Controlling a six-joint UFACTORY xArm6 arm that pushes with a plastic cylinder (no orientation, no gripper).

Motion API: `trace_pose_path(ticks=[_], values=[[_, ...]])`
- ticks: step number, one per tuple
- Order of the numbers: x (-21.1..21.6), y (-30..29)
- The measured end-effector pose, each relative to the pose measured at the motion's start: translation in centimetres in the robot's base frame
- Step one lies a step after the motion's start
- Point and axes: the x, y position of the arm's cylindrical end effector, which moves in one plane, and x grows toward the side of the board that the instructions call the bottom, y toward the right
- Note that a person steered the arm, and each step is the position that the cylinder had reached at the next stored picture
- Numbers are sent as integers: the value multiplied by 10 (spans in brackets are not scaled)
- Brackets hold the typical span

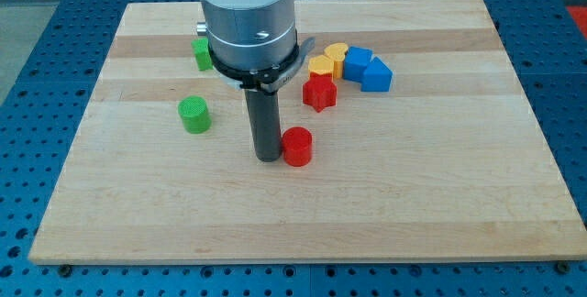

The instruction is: Move the red circle to the bottom right of the red star

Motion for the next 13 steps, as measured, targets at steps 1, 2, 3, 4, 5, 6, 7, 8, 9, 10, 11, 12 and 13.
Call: trace_pose_path(ticks=[1,2,3,4,5,6,7,8,9,10,11,12,13], values=[[0,-13],[7,-23],[7,-12],[-2,2],[-12,16],[-14,36],[-12,49],[7,49],[23,50],[24,63],[18,85],[14,107],[13,123]])
